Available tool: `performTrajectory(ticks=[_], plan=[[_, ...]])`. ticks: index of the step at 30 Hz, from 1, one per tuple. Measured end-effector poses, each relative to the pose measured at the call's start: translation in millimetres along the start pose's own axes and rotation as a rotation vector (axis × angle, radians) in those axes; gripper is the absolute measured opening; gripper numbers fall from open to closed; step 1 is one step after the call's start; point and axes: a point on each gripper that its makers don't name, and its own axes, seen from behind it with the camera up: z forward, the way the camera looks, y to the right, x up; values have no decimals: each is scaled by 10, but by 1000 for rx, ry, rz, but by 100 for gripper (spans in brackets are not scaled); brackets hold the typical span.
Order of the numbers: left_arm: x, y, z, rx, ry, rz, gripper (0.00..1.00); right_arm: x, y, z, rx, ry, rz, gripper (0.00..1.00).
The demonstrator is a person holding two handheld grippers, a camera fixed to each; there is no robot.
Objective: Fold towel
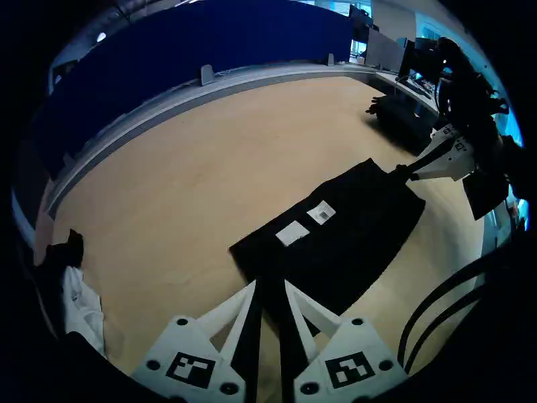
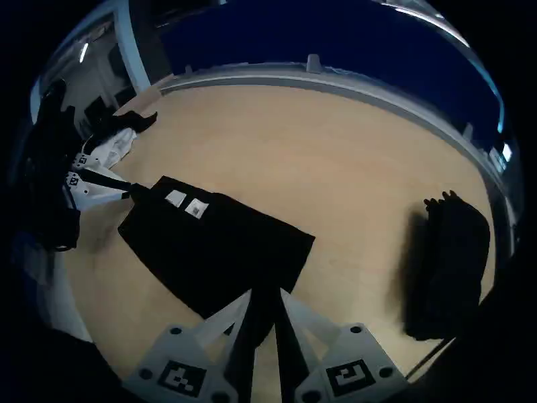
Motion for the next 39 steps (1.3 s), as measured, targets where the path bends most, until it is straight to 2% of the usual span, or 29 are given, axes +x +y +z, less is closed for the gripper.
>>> performTrajectory(ticks=[5,9,15,23,27,30,39], plan=[[17,-47,87,13,-1,5,15,17,49,104,-14,5,11,19],[52,-80,145,23,9,7,22,29,89,169,-31,10,11,26],[95,-96,164,26,21,17,42,45,165,226,-67,19,-14,51],[114,-188,189,62,28,42,68,66,321,291,-133,27,-60,74],[134,-270,170,81,28,41,81,127,390,304,-158,46,-51,87],[153,-334,160,97,31,36,85,190,450,295,-178,66,-34,98],[211,-423,116,121,44,27,87,329,528,234,-199,106,-14,100]])
